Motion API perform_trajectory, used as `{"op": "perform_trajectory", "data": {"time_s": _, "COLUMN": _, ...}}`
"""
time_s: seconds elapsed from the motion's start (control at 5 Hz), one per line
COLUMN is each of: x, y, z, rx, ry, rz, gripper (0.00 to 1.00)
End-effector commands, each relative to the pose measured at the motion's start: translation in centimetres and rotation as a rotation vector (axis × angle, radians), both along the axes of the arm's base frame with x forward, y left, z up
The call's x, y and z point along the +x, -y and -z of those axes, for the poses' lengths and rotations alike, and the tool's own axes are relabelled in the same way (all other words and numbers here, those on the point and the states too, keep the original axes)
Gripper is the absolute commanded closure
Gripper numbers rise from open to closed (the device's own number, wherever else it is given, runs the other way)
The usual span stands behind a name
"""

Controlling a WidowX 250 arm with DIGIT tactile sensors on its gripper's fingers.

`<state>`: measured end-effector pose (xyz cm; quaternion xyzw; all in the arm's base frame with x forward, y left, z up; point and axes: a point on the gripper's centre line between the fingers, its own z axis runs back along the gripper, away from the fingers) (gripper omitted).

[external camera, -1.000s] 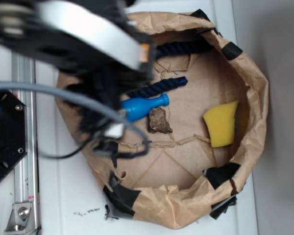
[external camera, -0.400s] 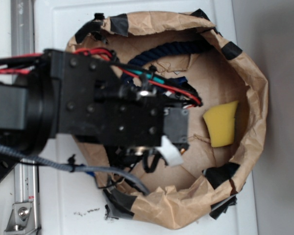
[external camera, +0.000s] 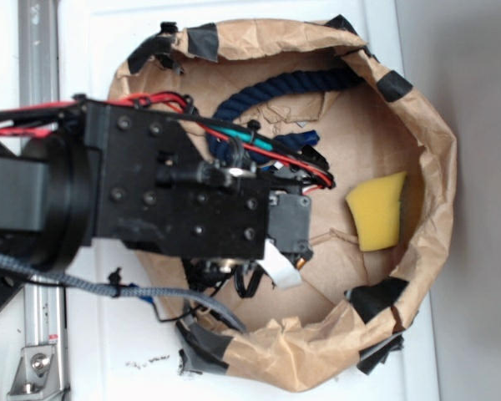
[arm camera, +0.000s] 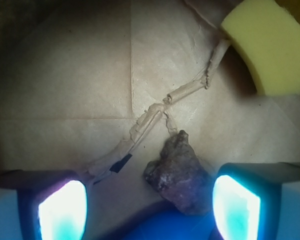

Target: Grab the rock.

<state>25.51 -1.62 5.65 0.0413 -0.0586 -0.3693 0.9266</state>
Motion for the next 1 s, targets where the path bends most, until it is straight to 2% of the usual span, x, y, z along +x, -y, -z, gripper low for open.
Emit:
{"op": "perform_trajectory", "data": {"time_s": 0.0, "x": 0.9, "y": 1.1, "z": 1.6, "rx": -0.025, "ry": 0.010, "rz": 0.050, "gripper": 0.00}}
{"op": "perform_trajectory", "data": {"time_s": 0.2, "x": 1.6, "y": 1.4, "z": 4.4, "rx": -0.049, "ry": -0.024, "rz": 0.071, "gripper": 0.00}}
{"op": "perform_trajectory", "data": {"time_s": 0.4, "x": 1.6, "y": 1.9, "z": 4.4, "rx": -0.002, "ry": -0.025, "rz": 0.081, "gripper": 1.00}}
{"op": "perform_trajectory", "data": {"time_s": 0.6, "x": 0.9, "y": 1.6, "z": 1.0, "rx": 0.058, "ry": -0.025, "rz": 0.016, "gripper": 1.00}}
{"op": "perform_trajectory", "data": {"time_s": 0.8, "x": -0.1, "y": 0.6, "z": -3.6, "rx": 0.054, "ry": -0.042, "rz": -0.069, "gripper": 1.00}}
